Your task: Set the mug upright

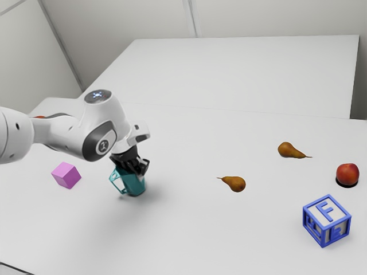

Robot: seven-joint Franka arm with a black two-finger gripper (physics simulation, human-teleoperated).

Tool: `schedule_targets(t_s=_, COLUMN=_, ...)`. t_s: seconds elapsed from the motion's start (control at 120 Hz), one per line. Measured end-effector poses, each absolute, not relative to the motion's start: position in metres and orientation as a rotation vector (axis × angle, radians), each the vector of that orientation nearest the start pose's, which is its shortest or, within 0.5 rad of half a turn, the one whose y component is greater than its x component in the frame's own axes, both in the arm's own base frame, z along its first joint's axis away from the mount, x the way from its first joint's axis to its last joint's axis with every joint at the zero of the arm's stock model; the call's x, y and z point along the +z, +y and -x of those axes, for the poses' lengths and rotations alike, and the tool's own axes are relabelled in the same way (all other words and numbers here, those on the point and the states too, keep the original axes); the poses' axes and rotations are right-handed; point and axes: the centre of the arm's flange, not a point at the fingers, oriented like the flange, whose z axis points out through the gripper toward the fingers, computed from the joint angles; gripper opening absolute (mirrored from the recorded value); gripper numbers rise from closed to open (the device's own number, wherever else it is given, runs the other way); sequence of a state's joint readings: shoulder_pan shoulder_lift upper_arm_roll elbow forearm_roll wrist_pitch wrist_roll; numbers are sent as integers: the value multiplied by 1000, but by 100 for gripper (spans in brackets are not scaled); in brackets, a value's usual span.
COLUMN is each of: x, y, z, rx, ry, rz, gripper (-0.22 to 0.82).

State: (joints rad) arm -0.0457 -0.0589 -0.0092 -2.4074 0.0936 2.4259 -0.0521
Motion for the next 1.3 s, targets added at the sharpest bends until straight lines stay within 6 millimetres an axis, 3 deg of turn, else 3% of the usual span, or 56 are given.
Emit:
schedule_targets(t_s=0.375, x=387, y=-33, z=-492, rx=-245, ry=105, rz=3079, gripper=29)
schedule_targets(t_s=0.5, x=416, y=-34, z=-503, rx=-267, ry=84, rz=3088, gripper=42)
schedule_targets(t_s=0.625, x=461, y=-42, z=-518, rx=-264, ry=78, rz=3103, gripper=49)
schedule_targets(t_s=1.017, x=543, y=-40, z=-543, rx=-96, ry=17, rz=3156, gripper=57)
schedule_targets(t_s=1.3, x=582, y=-41, z=-559, rx=-11, ry=20, rz=3153, gripper=58)
